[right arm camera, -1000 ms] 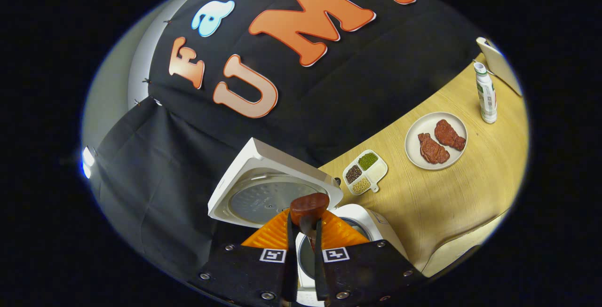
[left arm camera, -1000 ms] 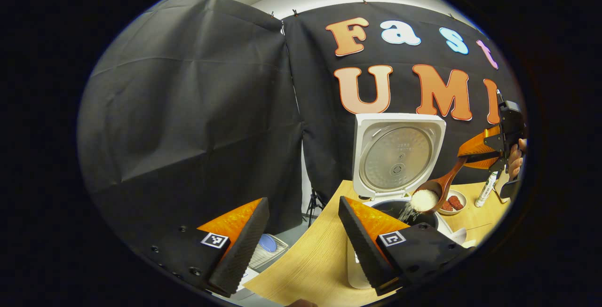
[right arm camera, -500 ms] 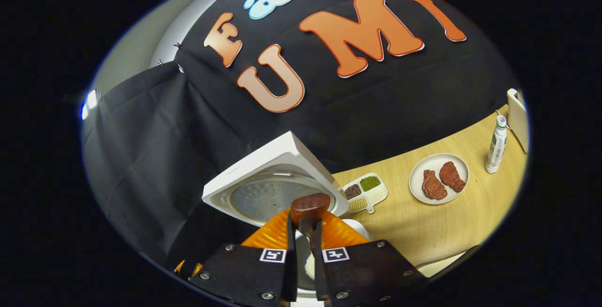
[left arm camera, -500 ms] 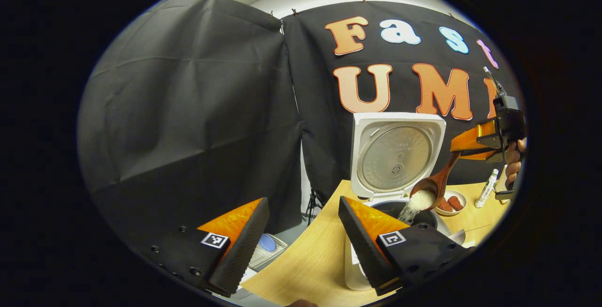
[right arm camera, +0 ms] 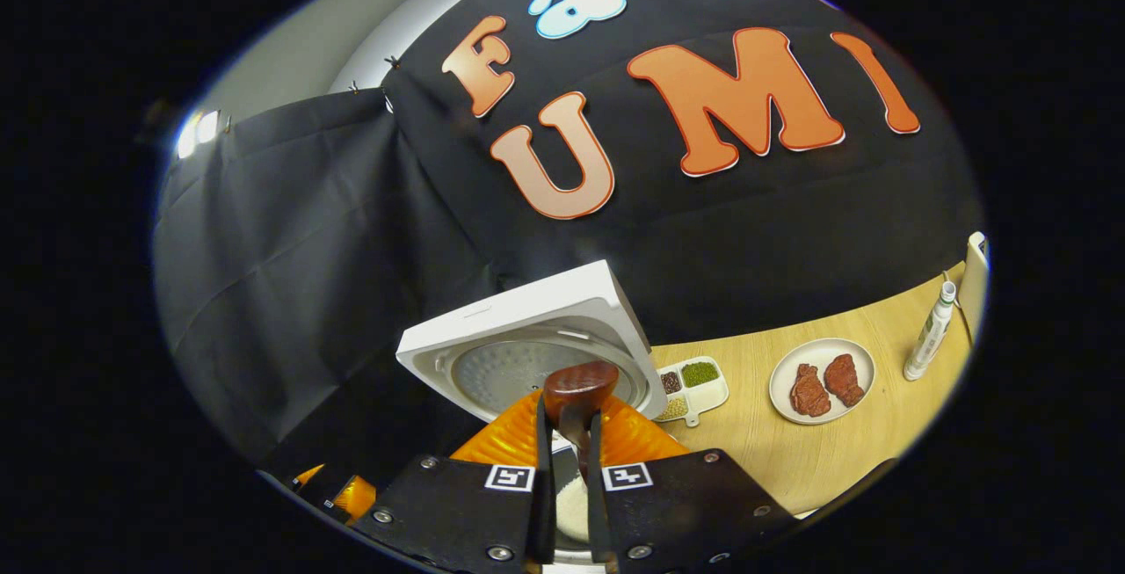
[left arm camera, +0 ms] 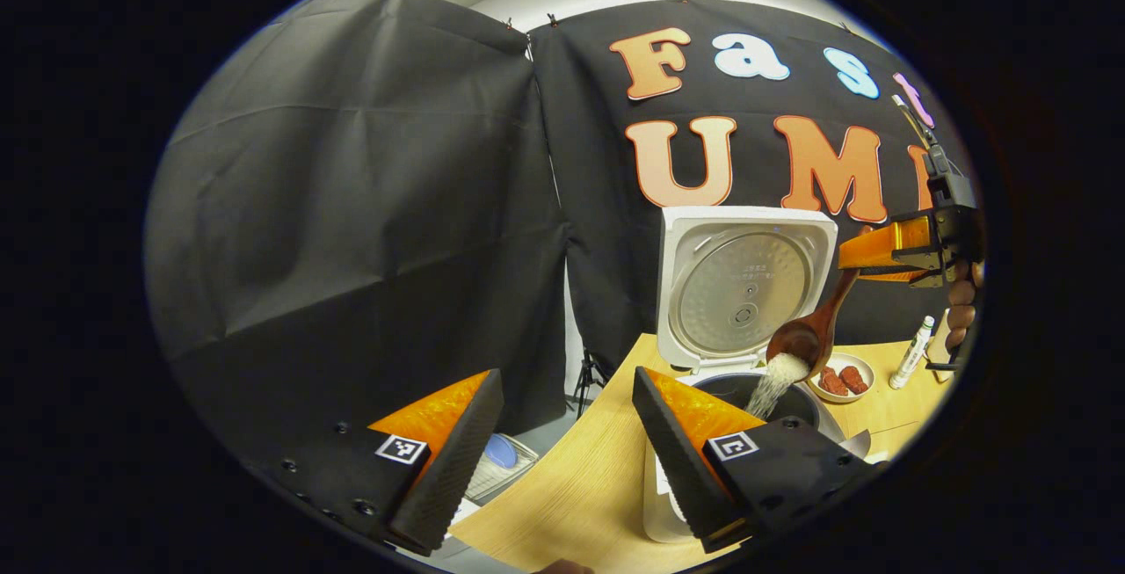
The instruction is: Close the left gripper, press the button to open the rice cooker; take a wooden spoon from the chopstick holder with the right hand, scoop a spoonful of rice and pour it into the rice cooker, then put the wooden spoon back into the chopstick holder.
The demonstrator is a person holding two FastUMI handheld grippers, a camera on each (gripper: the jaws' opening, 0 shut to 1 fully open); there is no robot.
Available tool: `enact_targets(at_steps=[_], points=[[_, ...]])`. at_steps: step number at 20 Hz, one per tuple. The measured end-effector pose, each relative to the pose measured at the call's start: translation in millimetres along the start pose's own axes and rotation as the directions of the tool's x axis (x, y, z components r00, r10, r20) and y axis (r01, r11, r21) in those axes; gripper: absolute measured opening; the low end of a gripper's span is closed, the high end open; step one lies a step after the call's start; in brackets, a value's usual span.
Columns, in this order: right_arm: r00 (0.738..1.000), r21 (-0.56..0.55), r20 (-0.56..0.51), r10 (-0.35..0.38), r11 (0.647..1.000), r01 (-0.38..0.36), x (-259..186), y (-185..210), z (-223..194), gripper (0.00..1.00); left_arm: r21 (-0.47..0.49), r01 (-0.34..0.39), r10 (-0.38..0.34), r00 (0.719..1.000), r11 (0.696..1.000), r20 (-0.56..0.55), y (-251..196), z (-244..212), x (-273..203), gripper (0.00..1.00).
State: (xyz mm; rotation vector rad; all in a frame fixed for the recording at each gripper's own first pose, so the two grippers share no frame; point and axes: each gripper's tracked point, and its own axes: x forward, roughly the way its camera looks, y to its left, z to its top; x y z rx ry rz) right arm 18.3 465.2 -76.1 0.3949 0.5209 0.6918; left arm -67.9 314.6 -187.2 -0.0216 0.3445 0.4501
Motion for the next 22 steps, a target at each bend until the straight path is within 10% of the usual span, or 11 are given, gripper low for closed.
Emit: enact_targets(at_steps=[13, 22], points=[[0.993, -0.431, 0.112, 0.039, 0.902, 0.013, -14, 41, 0, 0.14, -0.001, -0.019, 0.019, 1.0, 1.0, -0.02, 1, -6, -3, 0.96], [0.99, -0.366, 0.114, 0.078, 0.93, -0.031, -41, 40, 12, 0.14, 0.006, -0.03, 0.03, 0.999, 1.0, -0.026, 0, -8, -11, 1.0]])
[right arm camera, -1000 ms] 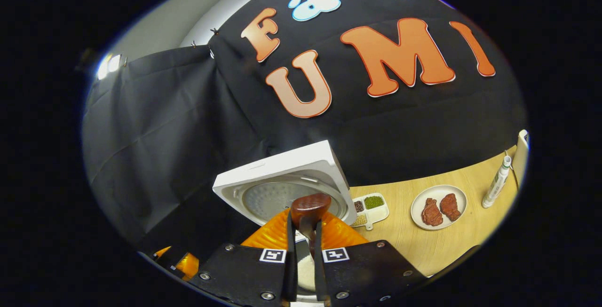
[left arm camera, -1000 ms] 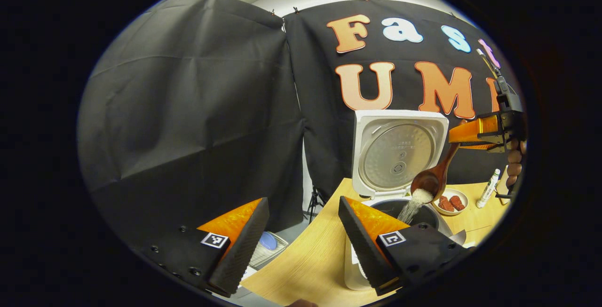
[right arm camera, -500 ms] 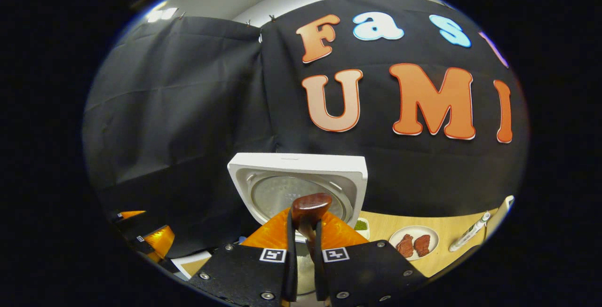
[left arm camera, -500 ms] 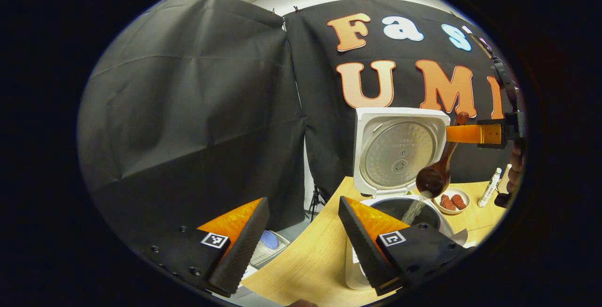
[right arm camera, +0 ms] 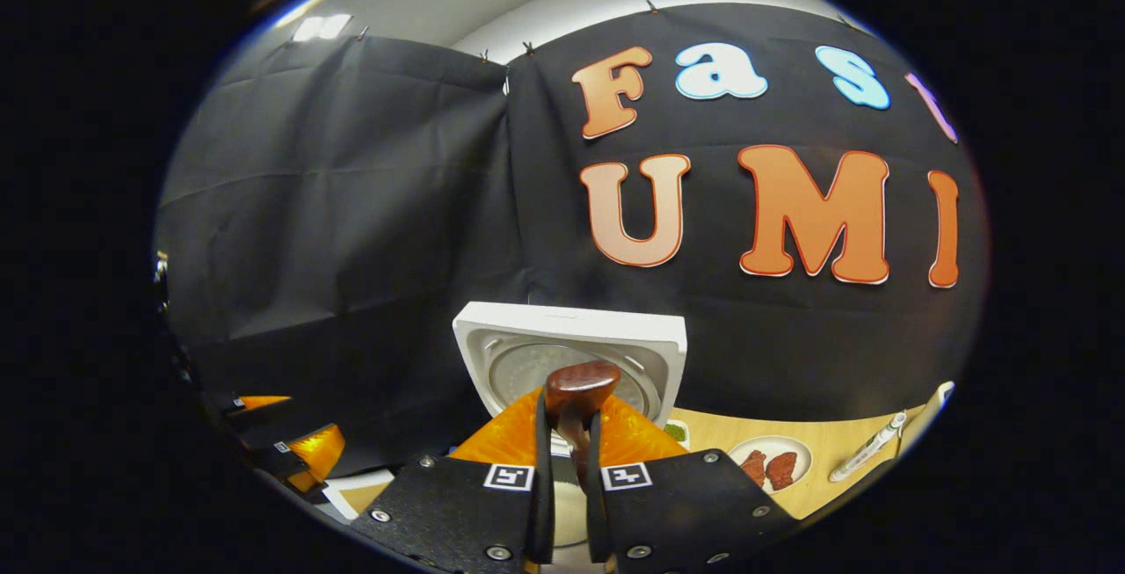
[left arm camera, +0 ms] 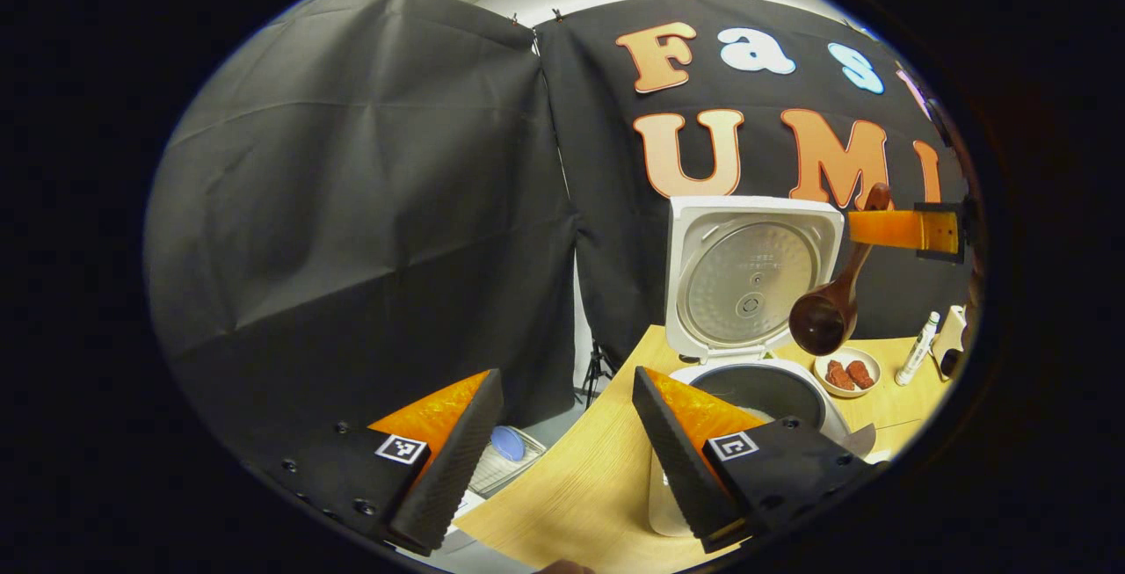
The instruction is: Close the left gripper, press the button to open the rice cooker; take a wooden spoon from the chopstick holder with the right hand, scoop a spoonful of rice and pour it into the rice cooker, then put the wooden spoon back into the chopstick holder.
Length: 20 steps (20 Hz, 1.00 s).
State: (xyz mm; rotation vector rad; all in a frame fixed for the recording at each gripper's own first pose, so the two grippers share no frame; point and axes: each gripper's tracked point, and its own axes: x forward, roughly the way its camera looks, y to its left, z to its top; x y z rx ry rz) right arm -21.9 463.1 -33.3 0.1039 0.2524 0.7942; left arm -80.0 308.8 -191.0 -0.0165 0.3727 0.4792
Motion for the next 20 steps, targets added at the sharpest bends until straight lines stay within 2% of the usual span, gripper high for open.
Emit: enact_targets(at_steps=[4, 5, 6, 10, 13, 16, 18, 19, 20], points=[[0.999, 0.134, -0.022, -0.03, 0.99, 0.033, -33, -38, 1, 0.14, 0.004, 0.027, -0.027, 1.0, 1.0, -0.012, -22, 0, -5, 1.0], [0.998, 0.152, -0.025, -0.052, 0.987, 0.055, -41, -53, 1, 0.14, 0.007, 0.037, -0.037, 0.999, 0.999, -0.013, -29, 1, -5, 0.96], [0.997, 0.163, -0.027, -0.078, 0.983, 0.081, -52, -68, 1, 0.14, 0.009, 0.047, -0.047, 0.999, 0.999, -0.013, -36, 1, -7, 1.0], [0.981, 0.209, -0.054, -0.184, 0.959, 0.191, -103, -129, -15, 0.14, 0.018, 0.094, -0.094, 0.996, 0.995, -0.014, -70, 6, -10, 1.0], [0.954, 0.231, -0.096, -0.284, 0.926, 0.299, -148, -179, -37, 0.14, 0.031, 0.137, -0.137, 0.99, 0.99, -0.016, -103, 10, -14, 1.0], [0.913, 0.253, -0.155, -0.378, 0.878, 0.406, -191, -227, -66, 0.14, 0.026, 0.203, -0.202, 0.979, 0.979, -0.035, -142, 9, -17, 1.0], [0.886, 0.284, -0.197, -0.42, 0.84, 0.462, -219, -254, -82, 0.14, -0.01, 0.234, -0.234, 0.969, 0.972, -0.076, -165, 4, -20, 1.0], [0.875, 0.293, -0.211, -0.436, 0.826, 0.482, -231, -265, -88, 0.14, -0.021, 0.239, -0.24, 0.967, 0.971, -0.089, -174, 4, -21, 0.96], [0.863, 0.297, -0.224, -0.453, 0.812, 0.503, -244, -279, -94, 0.14, -0.027, 0.239, -0.24, 0.966, 0.971, -0.099, -181, 3, -22, 1.0]])
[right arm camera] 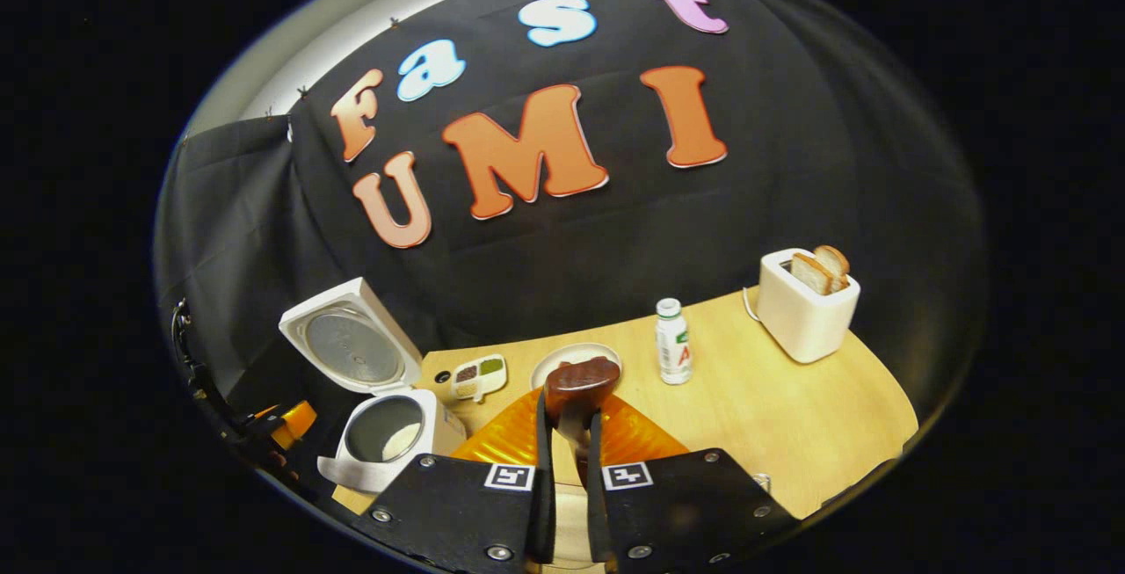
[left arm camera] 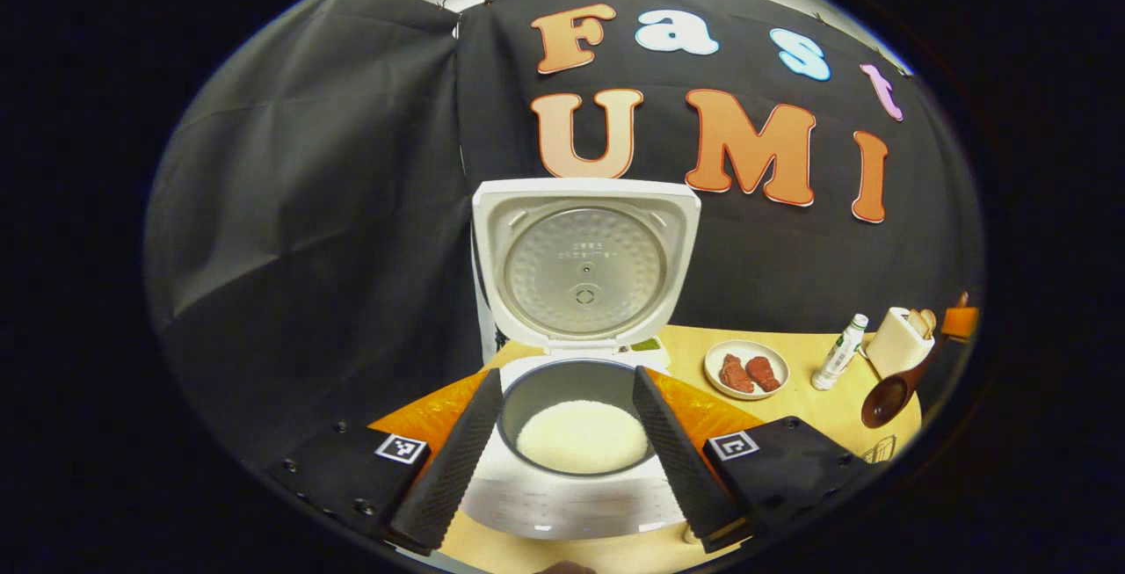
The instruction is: Close the left gripper, press the button to open the rice cooker; take a wooden spoon from the chopstick holder with the right hand, scoop a spoonful of rice and pour it into the rice cooker, then put the wooden spoon back into the chopstick holder.
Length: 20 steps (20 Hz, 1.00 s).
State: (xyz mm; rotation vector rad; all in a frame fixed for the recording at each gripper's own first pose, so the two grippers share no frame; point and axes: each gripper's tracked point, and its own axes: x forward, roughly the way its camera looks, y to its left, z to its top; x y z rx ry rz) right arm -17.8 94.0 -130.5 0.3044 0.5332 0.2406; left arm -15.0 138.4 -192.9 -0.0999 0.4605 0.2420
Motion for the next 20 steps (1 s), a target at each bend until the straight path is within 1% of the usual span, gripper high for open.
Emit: enact_targets(at_steps=[1, 2, 4, 5, 6, 8, 13, 16, 17, 18, 20], points=[[1.0, 0.004, -0.009, -0.026, 1.0, 0.026, -6, -20, -3, 0.14, -0.003, -0.003, 0.003, 1.0, 1.0, -0.009, -7, -1, 1, 1.0], [0.999, 0.007, -0.018, -0.048, 0.999, 0.048, -11, -36, -6, 0.14, -0.005, -0.005, 0.005, 1.0, 1.0, -0.018, 1, -4, -7, 0.97], [0.995, 0.015, -0.037, -0.089, 0.996, 0.09, -19, -66, -14, 0.14, -0.003, -0.005, 0.004, 1.0, 1.0, -0.031, -16, -5, -6, 0.97], [0.993, 0.024, -0.052, -0.108, 0.994, 0.11, -22, -80, -20, 0.14, 0.002, -0.002, 0.002, 0.999, 1.0, -0.036, -24, -4, -7, 1.0], [0.99, 0.034, -0.069, -0.125, 0.991, 0.128, -26, -93, -27, 0.14, 0.008, -0.001, 0.001, 0.999, 1.0, -0.038, -32, -2, -7, 0.97], [0.985, 0.057, -0.091, -0.146, 0.987, 0.151, -29, -111, -39, 0.14, 0.018, 0.004, -0.003, 0.999, 1.0, -0.036, -46, 5, -7, 0.97], [0.975, 0.081, -0.133, -0.176, 0.979, 0.188, -31, -140, -64, 0.14, 0.042, -0.007, 0.007, 1.0, 0.999, 0.001, -62, 29, -2, 0.97], [0.974, 0.11, -0.143, -0.174, 0.976, 0.191, -28, -150, -78, 0.14, 0.04, -0.02, 0.019, 1.0, 0.999, 0.02, -65, 38, -3, 0.97], [0.974, 0.129, -0.149, -0.17, 0.973, 0.189, -25, -152, -84, 0.14, 0.044, -0.023, 0.022, 0.999, 0.999, 0.027, -65, 42, -5, 1.0], [0.974, 0.154, -0.153, -0.167, 0.97, 0.19, -24, -154, -90, 0.14, 0.053, -0.03, 0.029, 0.999, 0.998, 0.036, -64, 46, -4, 0.97], [0.974, 0.211, -0.151, -0.17, 0.957, 0.2, -19, -161, -98, 0.14, 0.074, -0.045, 0.041, 0.998, 0.996, 0.055, -59, 55, -4, 0.97]])
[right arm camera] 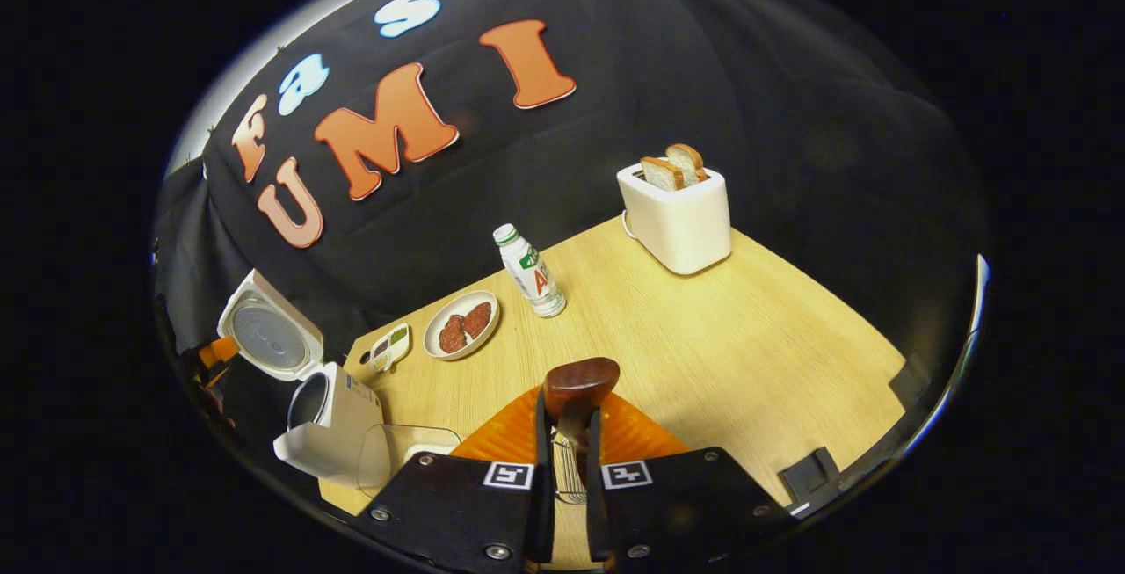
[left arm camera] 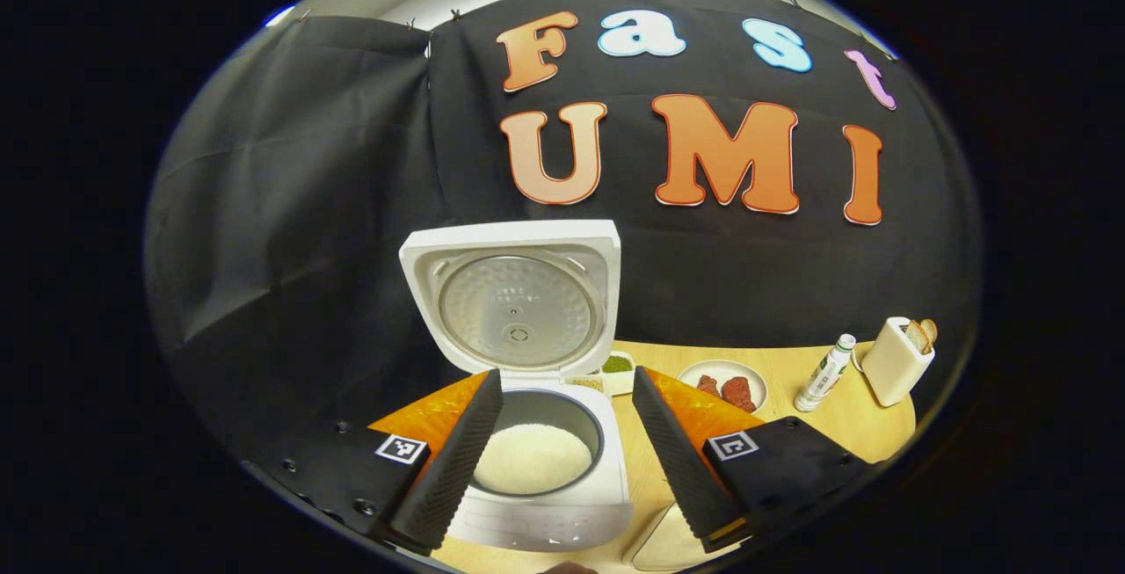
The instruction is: Close the left gripper, press the button to open the rice cooker; take a wooden spoon from the chopstick holder with the right hand, scoop a spoonful of rice and pour it into the rice cooker, then put the wooden spoon back into the chopstick holder.
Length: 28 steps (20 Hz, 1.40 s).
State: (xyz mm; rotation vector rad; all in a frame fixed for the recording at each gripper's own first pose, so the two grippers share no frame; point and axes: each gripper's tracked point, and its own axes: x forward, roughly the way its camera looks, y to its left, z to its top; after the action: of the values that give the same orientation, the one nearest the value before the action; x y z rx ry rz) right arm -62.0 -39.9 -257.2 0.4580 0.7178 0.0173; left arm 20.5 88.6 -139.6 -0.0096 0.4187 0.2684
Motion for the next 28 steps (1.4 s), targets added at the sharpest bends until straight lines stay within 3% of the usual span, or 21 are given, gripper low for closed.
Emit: enact_targets(at_steps=[9, 11, 14, 18, 19, 20, 25, 28], points=[[0.999, 0.19, -0.042, -0.002, 0.982, 0.01, 10, -27, -21, 0.21, -0.052, -0.005, 0.01, 0.995, 0.999, 0.098, 30, 88, 37, 1.0], [0.998, 0.202, -0.064, -0.008, 0.979, 0.02, 9, -30, -23, 0.23, -0.085, 0.036, -0.024, 0.991, 0.996, 0.134, 26, 115, 49, 0.99], [0.994, 0.166, -0.102, -0.029, 0.985, 0.046, 4, -36, -28, 0.26, -0.068, 0.027, -0.014, 0.982, 0.997, 0.187, 35, 156, 75, 0.99], [0.988, 0.185, -0.145, -0.048, 0.98, 0.075, -10, -39, -32, 0.32, -0.042, 0.026, -0.019, 0.987, 0.999, 0.16, 34, 174, 115, 0.96], [0.987, 0.181, -0.15, -0.064, 0.979, 0.091, -14, -42, -33, 0.22, -0.034, 0.012, -0.007, 0.989, 0.999, 0.15, 37, 176, 125, 0.96], [0.984, 0.175, -0.163, -0.073, 0.979, 0.102, -19, -44, -36, 0.37, -0.018, 0.007, -0.004, 0.99, 1.0, 0.139, 37, 175, 133, 0.98], [0.988, 0.187, -0.112, -0.102, 0.975, 0.122, -40, -48, -24, 0.61, 0.045, -0.006, 0.001, 0.995, 0.999, 0.102, 33, 171, 166, 0.99], [0.992, 0.175, -0.052, -0.115, 0.977, 0.122, -53, -48, -4, 0.84, 0.059, -0.016, 0.016, 1.0, 0.998, -0.003, 40, 147, 188, 0.99]])
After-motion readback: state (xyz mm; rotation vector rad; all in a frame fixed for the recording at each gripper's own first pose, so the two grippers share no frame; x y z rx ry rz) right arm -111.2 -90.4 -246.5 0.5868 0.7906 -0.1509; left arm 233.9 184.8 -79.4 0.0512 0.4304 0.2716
